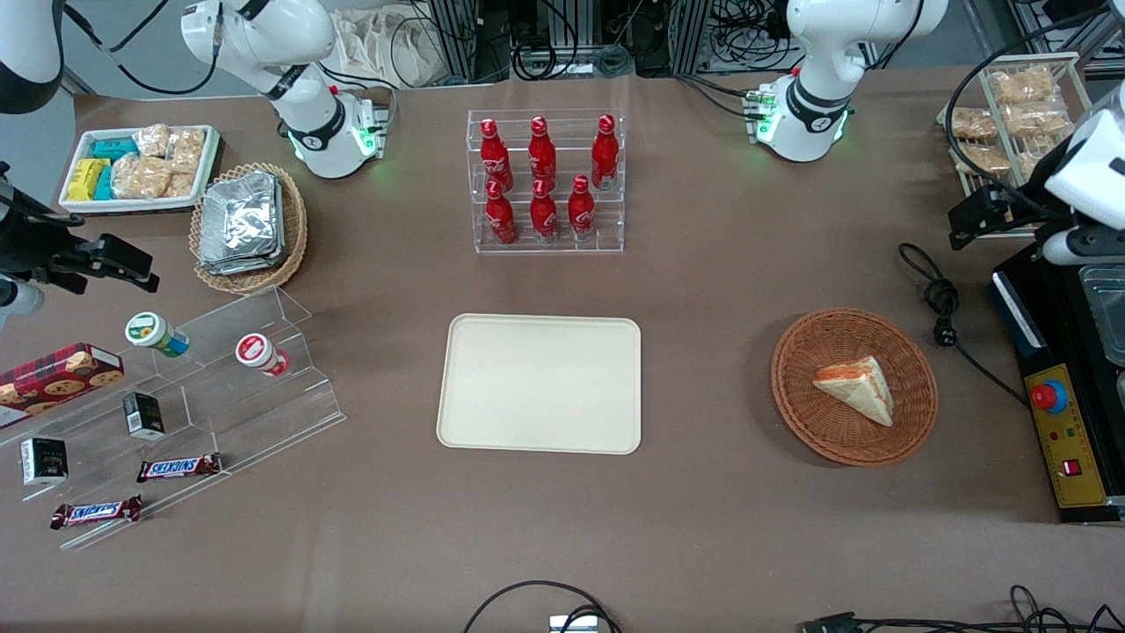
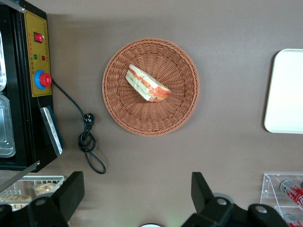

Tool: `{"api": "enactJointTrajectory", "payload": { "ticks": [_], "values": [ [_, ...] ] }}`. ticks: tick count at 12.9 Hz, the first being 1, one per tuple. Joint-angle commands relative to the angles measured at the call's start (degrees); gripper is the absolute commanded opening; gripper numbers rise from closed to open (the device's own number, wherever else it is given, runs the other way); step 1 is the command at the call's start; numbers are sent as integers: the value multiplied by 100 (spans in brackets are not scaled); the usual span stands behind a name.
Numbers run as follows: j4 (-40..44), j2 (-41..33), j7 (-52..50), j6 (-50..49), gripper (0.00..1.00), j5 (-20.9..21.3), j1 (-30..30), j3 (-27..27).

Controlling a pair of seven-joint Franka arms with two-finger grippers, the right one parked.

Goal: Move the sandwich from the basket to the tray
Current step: 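Move the left gripper over the wrapped sandwich in the wicker basket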

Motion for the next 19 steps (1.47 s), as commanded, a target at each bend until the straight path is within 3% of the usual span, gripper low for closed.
{"api": "enactJointTrajectory", "payload": {
  "ticks": [1,5,8,12,19],
  "values": [
    [15,19,123,-60,100,35,-20,-15],
    [-46,510,-253,46,100,-105,33,47],
    [-528,783,-2050,966,100,-333,68,239],
    [-1670,871,-3908,2705,100,-246,51,249],
    [-2585,1645,-4931,4412,100,-228,16,249]
  ]
}}
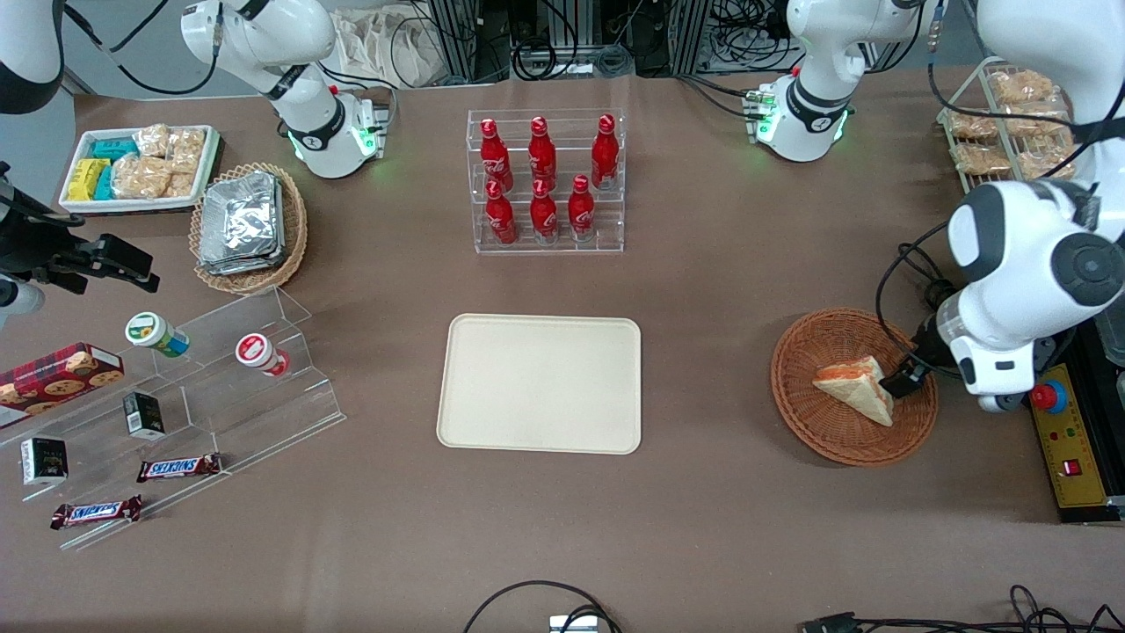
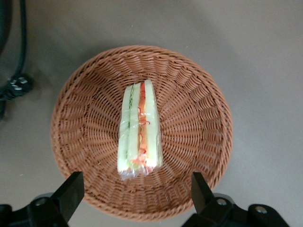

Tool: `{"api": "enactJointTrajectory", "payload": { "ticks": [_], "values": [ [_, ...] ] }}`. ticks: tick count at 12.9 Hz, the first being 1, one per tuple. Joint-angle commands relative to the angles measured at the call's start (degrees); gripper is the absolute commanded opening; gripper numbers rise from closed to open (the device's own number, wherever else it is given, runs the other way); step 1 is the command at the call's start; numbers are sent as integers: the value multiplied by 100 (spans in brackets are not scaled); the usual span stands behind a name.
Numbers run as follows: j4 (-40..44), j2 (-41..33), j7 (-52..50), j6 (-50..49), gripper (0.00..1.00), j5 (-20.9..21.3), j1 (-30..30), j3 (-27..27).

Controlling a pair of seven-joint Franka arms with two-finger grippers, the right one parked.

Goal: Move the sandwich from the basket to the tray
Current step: 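Move the left gripper over the wrapped sandwich in the wicker basket, then lower the left gripper and close it on the wrapped sandwich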

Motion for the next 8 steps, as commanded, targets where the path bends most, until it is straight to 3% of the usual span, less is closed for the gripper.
{"api": "enactJointTrajectory", "payload": {
  "ticks": [1,8],
  "values": [
    [-403,106,-222,561,100,15,-26,0],
    [-597,581,-362,1256,100,15,-26,0]
  ]
}}
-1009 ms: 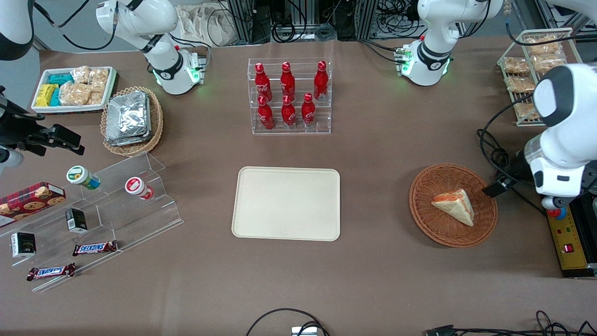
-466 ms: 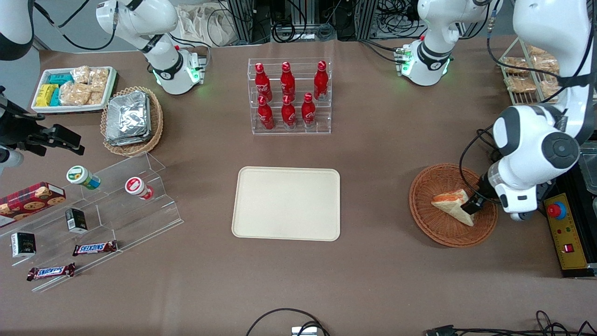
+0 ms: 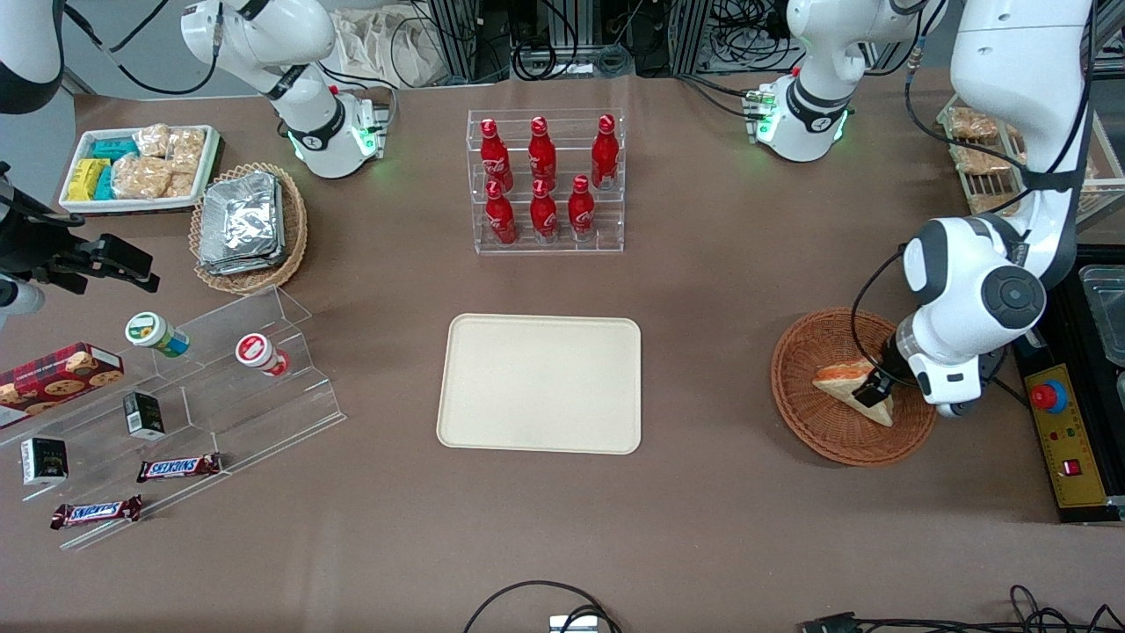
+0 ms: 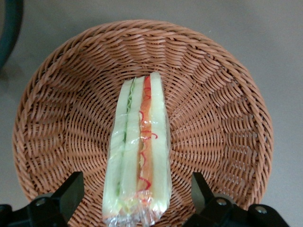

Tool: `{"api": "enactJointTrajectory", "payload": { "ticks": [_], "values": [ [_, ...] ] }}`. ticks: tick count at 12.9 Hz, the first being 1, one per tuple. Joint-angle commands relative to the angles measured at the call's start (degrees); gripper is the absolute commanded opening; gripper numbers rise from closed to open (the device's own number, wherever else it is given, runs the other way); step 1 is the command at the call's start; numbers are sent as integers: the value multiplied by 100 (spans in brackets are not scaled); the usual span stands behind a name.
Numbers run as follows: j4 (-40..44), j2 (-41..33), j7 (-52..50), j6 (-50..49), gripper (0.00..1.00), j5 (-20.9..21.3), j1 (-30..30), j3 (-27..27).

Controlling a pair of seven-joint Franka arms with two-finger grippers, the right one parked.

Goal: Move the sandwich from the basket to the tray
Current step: 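Lower the left gripper and close it on the wrapped sandwich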

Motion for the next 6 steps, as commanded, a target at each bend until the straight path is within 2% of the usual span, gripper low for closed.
{"api": "enactJointTrajectory", "payload": {
  "ticks": [1,2,3,4,5,6],
  "values": [
    [-44,100,-152,203,100,15,-25,1],
    [-35,161,-205,273,100,15,-25,1],
    [-35,205,-292,352,94,15,-25,1],
    [-35,258,-337,379,78,15,-34,1],
    [-27,259,-346,388,52,15,-25,1],
    [-27,267,-337,388,32,15,-25,1]
  ]
}}
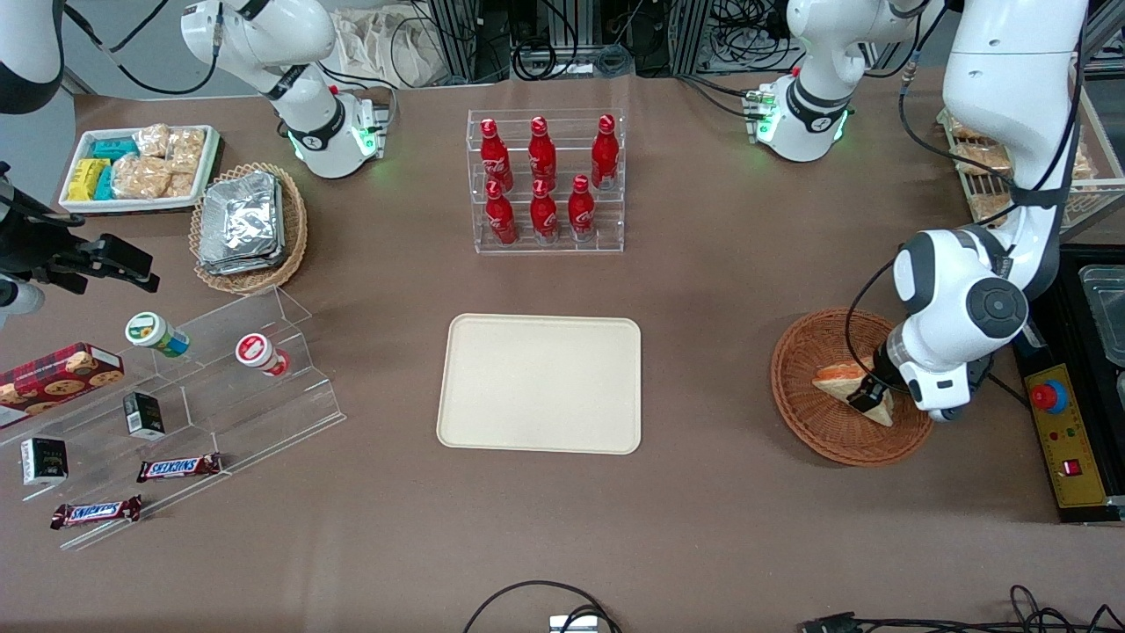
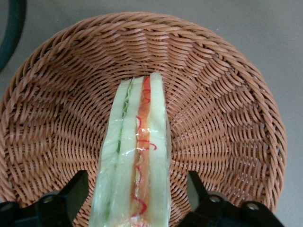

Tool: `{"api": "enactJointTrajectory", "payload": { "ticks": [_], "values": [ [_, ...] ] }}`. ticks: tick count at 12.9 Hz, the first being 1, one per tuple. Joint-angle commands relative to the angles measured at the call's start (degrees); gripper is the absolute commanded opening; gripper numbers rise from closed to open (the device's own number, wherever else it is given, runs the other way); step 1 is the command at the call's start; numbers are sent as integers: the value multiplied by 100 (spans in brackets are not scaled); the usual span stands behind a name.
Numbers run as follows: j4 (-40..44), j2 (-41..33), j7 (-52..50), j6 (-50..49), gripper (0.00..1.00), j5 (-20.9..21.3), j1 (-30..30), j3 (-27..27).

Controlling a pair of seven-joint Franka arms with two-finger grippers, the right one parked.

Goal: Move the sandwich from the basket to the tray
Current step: 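Lower the left gripper and close it on the wrapped sandwich, then lift the sandwich and carry it over the beige tray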

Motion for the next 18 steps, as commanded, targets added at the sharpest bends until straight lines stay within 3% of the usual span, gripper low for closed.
{"api": "enactJointTrajectory", "payload": {
  "ticks": [1,2,3,5,8,13,16,18],
  "values": [
    [-6,15,-129,95,15,15,-23,1],
    [3,7,-94,86,4,15,-23,1],
    [12,-28,-41,43,0,24,-23,-8],
    [21,-186,29,-36,0,94,-41,-51],
    [370,-555,292,-893,0,751,-120,-278],
    [2364,-521,1223,-3566,0,930,-24,-1271],
    [2630,-547,1418,-3772,0,964,389,-2569],
    [2719,-425,1427,-3702,0,947,93,-2723]
  ]
}}
